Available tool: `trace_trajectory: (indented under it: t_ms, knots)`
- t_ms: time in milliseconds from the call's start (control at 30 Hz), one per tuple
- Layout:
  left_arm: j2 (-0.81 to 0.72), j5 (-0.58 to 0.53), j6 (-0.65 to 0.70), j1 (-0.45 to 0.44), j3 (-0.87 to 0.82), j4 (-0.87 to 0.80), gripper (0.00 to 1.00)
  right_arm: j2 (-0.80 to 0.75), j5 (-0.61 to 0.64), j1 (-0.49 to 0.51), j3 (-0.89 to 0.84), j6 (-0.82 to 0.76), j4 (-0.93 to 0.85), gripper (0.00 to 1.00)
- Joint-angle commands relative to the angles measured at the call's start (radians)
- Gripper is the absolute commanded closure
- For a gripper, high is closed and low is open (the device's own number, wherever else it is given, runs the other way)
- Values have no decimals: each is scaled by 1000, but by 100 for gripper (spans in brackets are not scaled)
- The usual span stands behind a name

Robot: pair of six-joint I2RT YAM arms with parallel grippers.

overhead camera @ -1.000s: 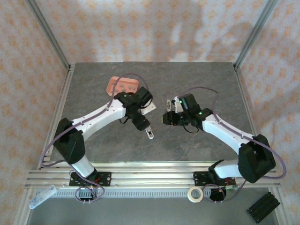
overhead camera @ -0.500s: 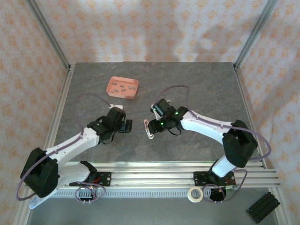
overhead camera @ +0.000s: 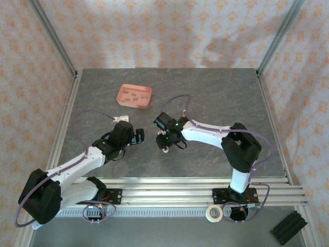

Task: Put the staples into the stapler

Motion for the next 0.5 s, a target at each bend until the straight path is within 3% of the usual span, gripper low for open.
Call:
trace_trajectory:
  t_ms: [0,267,467]
  knots:
    - [6,-7,-26,11,-11,25,4,35,50,4,39,30,-9,46]
    - [-20,-39,-21,16,-16,-1,3,115,45,4,85,28,11,48]
    - [-37,-56,-9,21,-22,-14,3,150,83,3,100,40,19,62]
